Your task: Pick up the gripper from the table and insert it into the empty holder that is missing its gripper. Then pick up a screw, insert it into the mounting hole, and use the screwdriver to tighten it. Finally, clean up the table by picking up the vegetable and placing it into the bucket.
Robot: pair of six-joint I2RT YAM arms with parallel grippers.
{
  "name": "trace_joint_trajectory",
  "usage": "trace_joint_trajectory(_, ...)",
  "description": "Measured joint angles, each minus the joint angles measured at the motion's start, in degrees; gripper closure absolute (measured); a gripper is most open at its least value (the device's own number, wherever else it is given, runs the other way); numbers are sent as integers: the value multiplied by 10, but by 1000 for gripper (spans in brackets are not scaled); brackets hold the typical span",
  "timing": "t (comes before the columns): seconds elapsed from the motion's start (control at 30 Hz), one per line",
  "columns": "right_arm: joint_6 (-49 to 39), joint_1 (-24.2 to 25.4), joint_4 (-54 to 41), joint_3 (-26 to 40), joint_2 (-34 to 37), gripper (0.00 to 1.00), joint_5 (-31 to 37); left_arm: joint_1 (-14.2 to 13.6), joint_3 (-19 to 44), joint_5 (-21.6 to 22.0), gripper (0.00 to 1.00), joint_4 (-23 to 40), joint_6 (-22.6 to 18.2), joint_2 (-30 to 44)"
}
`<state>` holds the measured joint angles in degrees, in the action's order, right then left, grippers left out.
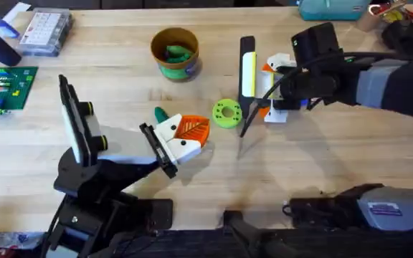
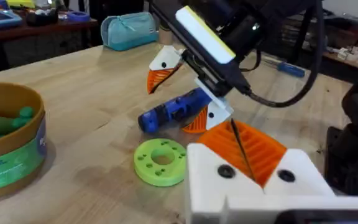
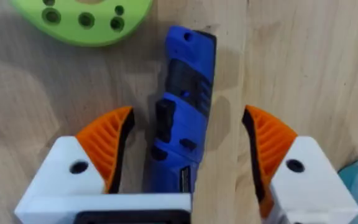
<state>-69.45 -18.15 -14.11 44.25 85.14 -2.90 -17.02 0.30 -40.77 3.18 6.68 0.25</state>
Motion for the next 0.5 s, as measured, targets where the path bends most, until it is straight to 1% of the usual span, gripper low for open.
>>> trace_joint_trajectory(0.13,1,0,-4,0,-3,7,-2,0,0,0,987,0,0,0)
trace_joint_trajectory(0.23,7,0,-20,0,-22,7,-4,0,0,0,987,0,0,0)
trace_joint_trajectory(0.3,14,0,-32,-1,-50,7,-12,0,0,0,987,0,0,0)
trace_joint_trajectory(0.37,27,0,-42,-1,-92,6,-24,0,0,0,987,0,0,0)
trace_joint_trajectory(0.5,77,-1,-79,0,-173,7,-46,0,0,0,987,0,0,0)
